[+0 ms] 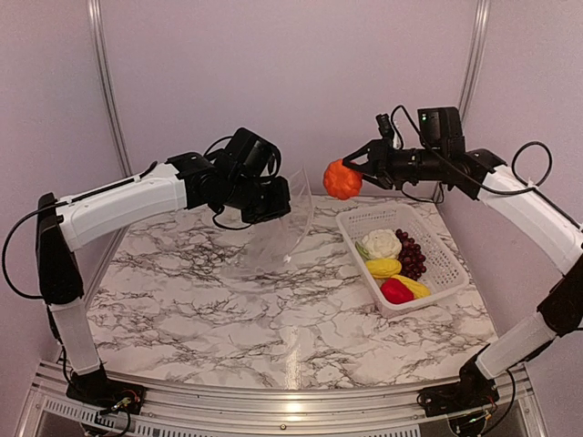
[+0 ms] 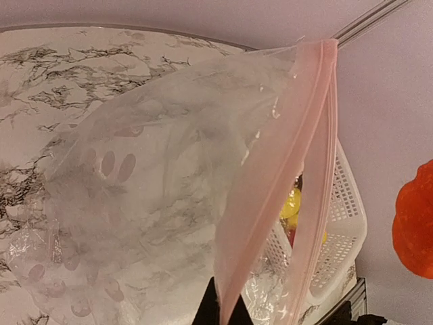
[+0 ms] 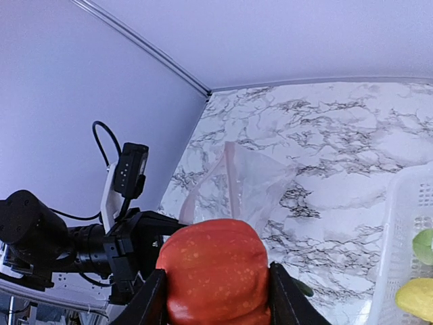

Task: Place the food in the zip-top bag and seal the zipper
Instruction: Place the fake vegetable in the zipper food storage bag.

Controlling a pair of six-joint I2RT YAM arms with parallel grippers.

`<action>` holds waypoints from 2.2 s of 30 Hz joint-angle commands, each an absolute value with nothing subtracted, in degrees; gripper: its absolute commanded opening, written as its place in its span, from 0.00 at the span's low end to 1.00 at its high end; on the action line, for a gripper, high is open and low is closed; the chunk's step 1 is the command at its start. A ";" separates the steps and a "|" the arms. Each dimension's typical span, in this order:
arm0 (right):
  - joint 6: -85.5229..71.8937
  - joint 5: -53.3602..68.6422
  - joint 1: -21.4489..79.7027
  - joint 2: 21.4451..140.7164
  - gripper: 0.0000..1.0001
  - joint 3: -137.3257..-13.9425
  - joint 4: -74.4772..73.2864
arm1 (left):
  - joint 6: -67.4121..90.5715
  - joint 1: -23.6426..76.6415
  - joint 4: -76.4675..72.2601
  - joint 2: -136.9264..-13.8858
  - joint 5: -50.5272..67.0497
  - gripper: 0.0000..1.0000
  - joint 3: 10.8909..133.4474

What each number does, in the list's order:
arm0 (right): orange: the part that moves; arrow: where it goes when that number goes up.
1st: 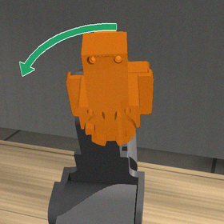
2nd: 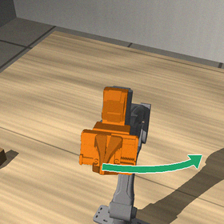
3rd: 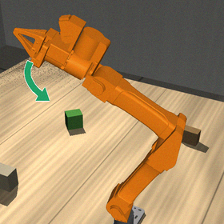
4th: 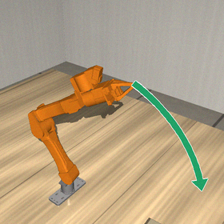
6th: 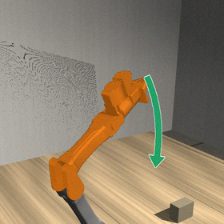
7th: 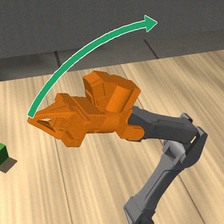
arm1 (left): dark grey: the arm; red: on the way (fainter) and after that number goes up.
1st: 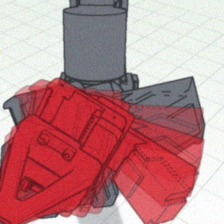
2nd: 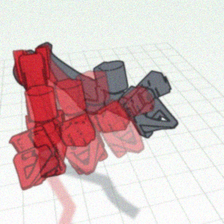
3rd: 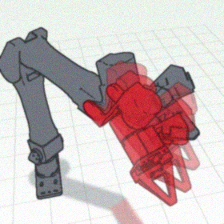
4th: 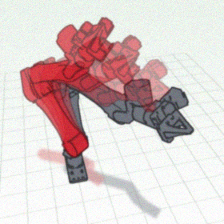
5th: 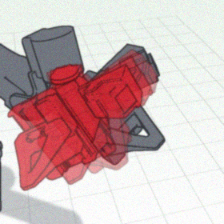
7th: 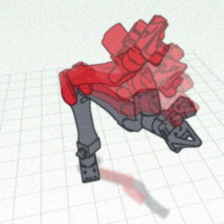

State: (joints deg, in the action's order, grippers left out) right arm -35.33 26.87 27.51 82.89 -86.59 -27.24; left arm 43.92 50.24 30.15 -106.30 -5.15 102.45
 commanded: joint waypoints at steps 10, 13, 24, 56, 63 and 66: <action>-51.27 35.44 29.17 83.47 0.16 -78.38 -2.56 | 47.76 49.94 27.64 -108.94 -0.26 0.00 109.85; -53.64 36.07 29.39 83.94 0.16 -76.74 -0.54 | 47.56 49.92 27.43 -108.34 -0.26 0.00 109.20; -50.89 33.48 29.93 86.04 0.16 -76.53 -4.05 | 48.46 49.92 25.06 -107.17 1.47 0.00 108.72; -35.90 14.99 39.25 97.59 0.62 -105.25 -39.50 | 49.39 49.60 24.18 -106.36 0.44 0.00 107.01; -35.77 14.89 39.22 95.81 0.62 -110.94 -42.56 | 48.87 49.14 24.21 -105.03 0.27 0.00 104.44; -34.31 12.03 39.13 94.51 0.62 -108.02 -42.78 | 47.91 48.89 24.70 -104.45 0.26 0.00 103.67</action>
State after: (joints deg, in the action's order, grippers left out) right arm -36.01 14.41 38.59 97.25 -108.75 -39.88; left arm 49.06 49.36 25.12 -107.35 0.95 104.99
